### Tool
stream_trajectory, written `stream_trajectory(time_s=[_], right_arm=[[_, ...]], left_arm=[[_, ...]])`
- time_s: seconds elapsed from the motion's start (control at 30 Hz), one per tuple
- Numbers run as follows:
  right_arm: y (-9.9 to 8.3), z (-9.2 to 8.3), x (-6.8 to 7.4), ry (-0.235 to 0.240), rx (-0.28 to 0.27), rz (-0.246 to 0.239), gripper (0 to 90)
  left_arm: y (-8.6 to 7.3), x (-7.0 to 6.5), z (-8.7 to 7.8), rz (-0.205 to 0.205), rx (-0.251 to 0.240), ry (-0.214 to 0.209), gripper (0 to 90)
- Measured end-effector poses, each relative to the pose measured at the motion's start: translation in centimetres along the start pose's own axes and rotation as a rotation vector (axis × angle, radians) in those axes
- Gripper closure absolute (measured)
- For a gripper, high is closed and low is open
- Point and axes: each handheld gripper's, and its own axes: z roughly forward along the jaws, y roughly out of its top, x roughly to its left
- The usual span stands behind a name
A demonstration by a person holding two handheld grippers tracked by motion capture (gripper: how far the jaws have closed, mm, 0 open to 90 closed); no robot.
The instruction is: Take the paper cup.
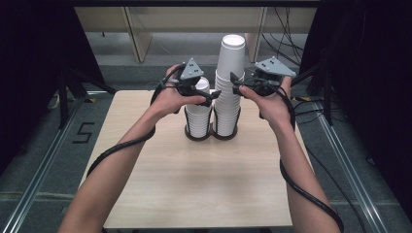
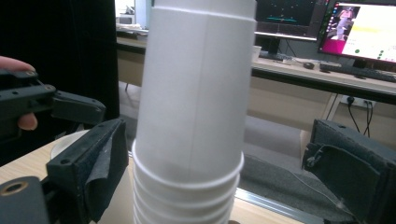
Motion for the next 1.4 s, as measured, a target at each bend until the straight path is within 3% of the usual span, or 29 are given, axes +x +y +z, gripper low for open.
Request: stream_trajectory(time_s=[0.5,0.8,0.87,0.9,1.4], right_arm=[[2.1,1.7,1.0,0.028,0.007,-0.031,6.6],[2.5,2.9,1.0,0.039,0.036,-0.017,6.6],[2.5,3.0,0.9,0.037,0.035,-0.032,6.6],[2.5,3.1,1.0,0.036,0.039,-0.011,6.6],[2.6,3.7,1.0,0.035,0.044,-0.028,7.0]], left_arm=[[1.1,-0.4,1.6,0.001,0.016,-0.020,3.1],[1.1,-0.4,2.4,-0.027,0.025,-0.031,7.3],[1.1,-0.4,2.5,-0.030,0.030,-0.031,7.6],[1.1,-0.4,2.7,-0.033,0.032,-0.030,7.9],[1.0,-0.2,3.6,-0.077,0.039,-0.032,12.2]])
